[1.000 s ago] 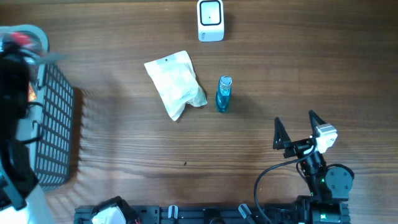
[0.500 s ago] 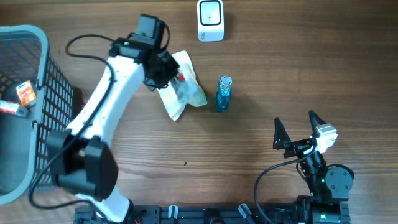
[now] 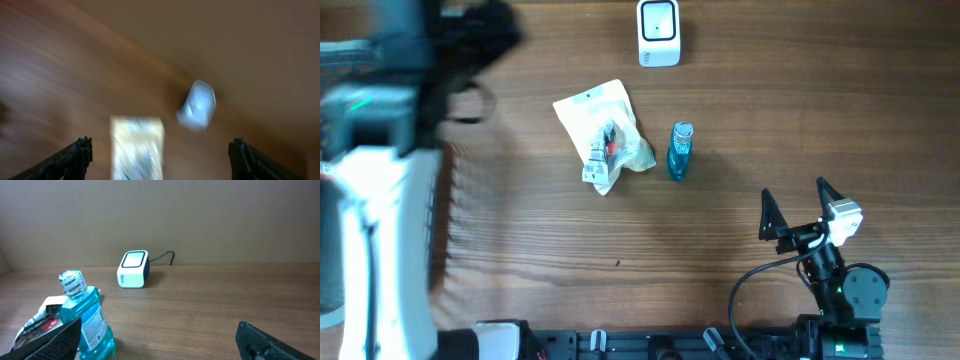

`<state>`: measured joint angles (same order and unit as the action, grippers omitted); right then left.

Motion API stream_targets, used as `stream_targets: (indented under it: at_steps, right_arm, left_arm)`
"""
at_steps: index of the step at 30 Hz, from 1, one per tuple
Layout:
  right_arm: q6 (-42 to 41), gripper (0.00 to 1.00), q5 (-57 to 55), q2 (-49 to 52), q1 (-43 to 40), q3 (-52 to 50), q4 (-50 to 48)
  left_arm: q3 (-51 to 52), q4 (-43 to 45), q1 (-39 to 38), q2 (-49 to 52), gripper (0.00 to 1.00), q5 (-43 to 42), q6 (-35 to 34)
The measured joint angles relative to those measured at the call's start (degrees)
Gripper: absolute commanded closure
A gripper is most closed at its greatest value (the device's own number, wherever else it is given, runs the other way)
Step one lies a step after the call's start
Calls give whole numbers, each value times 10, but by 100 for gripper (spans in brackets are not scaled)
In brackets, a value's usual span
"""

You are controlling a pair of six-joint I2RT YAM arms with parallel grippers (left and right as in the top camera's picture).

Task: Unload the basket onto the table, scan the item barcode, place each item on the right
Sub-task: 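Place the hex wrench package onto the clear bag, then reach into the basket and grasp the orange Kleenex pack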

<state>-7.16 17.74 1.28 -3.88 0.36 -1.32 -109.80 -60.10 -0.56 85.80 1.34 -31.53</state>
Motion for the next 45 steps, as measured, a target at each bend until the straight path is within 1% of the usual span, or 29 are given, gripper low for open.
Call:
stream_targets:
  at_steps: [1,2,4,7,8,9,13,15,22,23,27,30,32,34,35,36,37,38,40,41,43,44,45]
  right_arm:
    - [0,0,0,0,0,0,0]
    - [0,0,0,0,0,0,0]
    - [0,0,0,0,0,0,0]
    - [0,0,0,0,0,0,0]
    - [0,1,0,0,0,0,0]
    - [0,0,0,0,0,0,0]
    - [0,0,0,0,0,0,0]
    - [0,0,0,0,0,0,0]
    - [0,0,0,0,0,0,0]
    - [0,0,0,0,0,0,0]
    - [0,0,0,0,0,0,0]
    - [0,0,0,0,0,0,0]
    - [0,0,0,0,0,0,0]
    - [0,0,0,0,0,0,0]
    - [0,0,0,0,0,0,0]
    - [0,0,0,0,0,0,0]
    - [0,0,0,0,0,0,0]
    - [0,0,0,0,0,0,0]
    - [0,0,0,0,0,0,0]
    - [0,0,0,0,0,0,0]
    - [0,0,0,0,0,0,0]
    - [0,0,0,0,0,0,0]
    - [0,0,0,0,0,0,0]
  left_arm:
    - [-21,-7,57,-17,0,18,8]
    - [-35,-3,130,-33,0,42,26]
    - [-37,-7,237,-35,0,68,33]
    - [-37,-51,351,3,0,82,19]
    - [-37,-62,367,17,0,84,11]
    - [-37,-77,379,39,0,91,2]
    - [-37,-83,384,115,0,132,-23]
    - [-37,-84,387,178,0,151,-50]
    - [-35,-81,401,292,0,164,-111]
    - [-23,-72,402,315,0,164,-122]
    - [37,-3,408,324,0,164,-132]
    - [96,76,409,325,0,164,-134]
    - [128,121,409,326,3,164,-134]
    - [158,153,409,327,14,164,-134]
    - [170,168,409,327,31,164,-134]
    - [183,187,409,327,40,164,-137]
    - [191,195,409,327,56,164,-136]
    - [196,199,409,327,66,165,-137]
    - [197,203,409,327,64,164,-131]
    - [197,203,409,327,72,164,-125]
    - [197,196,409,327,90,165,-116]
    - [197,191,409,327,96,164,-117]
    - [197,186,409,327,96,167,-111]
